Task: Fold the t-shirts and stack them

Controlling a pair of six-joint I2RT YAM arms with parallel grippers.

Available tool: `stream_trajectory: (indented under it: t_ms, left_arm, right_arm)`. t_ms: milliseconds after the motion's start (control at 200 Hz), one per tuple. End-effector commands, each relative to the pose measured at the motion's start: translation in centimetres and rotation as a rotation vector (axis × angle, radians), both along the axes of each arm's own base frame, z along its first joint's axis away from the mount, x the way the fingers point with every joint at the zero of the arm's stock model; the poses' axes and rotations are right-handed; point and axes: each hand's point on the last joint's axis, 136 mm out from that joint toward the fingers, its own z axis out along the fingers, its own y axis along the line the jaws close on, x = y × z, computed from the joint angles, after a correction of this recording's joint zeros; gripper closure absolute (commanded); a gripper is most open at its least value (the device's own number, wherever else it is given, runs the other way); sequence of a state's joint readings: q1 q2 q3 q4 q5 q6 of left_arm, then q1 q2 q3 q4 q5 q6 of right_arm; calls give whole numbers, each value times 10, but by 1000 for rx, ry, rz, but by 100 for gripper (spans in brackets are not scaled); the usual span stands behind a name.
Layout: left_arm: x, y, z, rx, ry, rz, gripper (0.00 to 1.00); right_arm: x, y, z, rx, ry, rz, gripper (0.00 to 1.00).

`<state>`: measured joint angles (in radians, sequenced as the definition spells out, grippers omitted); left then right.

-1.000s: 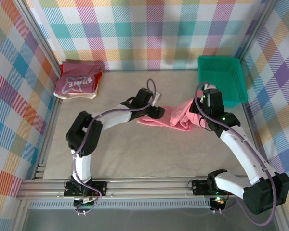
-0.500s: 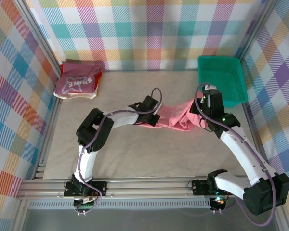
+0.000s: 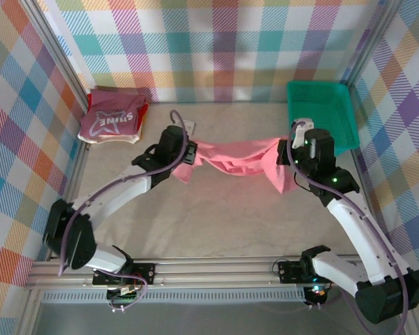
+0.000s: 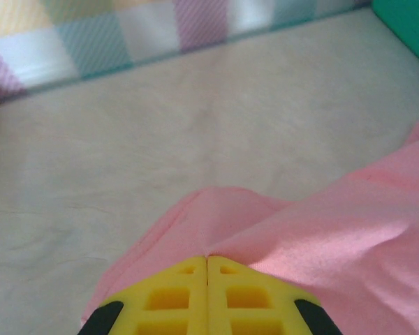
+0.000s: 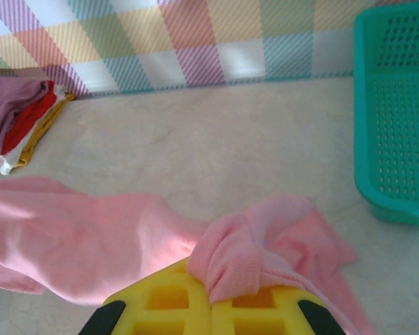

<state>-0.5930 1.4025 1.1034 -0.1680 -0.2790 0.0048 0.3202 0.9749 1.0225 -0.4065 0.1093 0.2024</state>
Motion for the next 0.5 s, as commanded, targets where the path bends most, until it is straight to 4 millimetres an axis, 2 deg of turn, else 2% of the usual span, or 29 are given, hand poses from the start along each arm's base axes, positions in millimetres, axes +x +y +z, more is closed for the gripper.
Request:
stream_trajectory:
  t_ms: [0, 95, 350, 495]
  left_arm:
    - [-13, 33, 26, 47, -45, 50, 100]
    - [-30, 47, 50, 47, -78, 48, 100]
    - [-82, 63, 113, -24, -180, -40, 100]
    - [-116, 52, 160, -140, -269, -187, 100]
  right_arm:
    - [-12, -4, 51, -19, -149, 27, 100]
    - [-26, 1, 76, 13, -210, 74, 100]
    - [-75, 1, 137, 47, -392, 166, 100]
    - [-97, -10, 177, 47, -498, 143, 100]
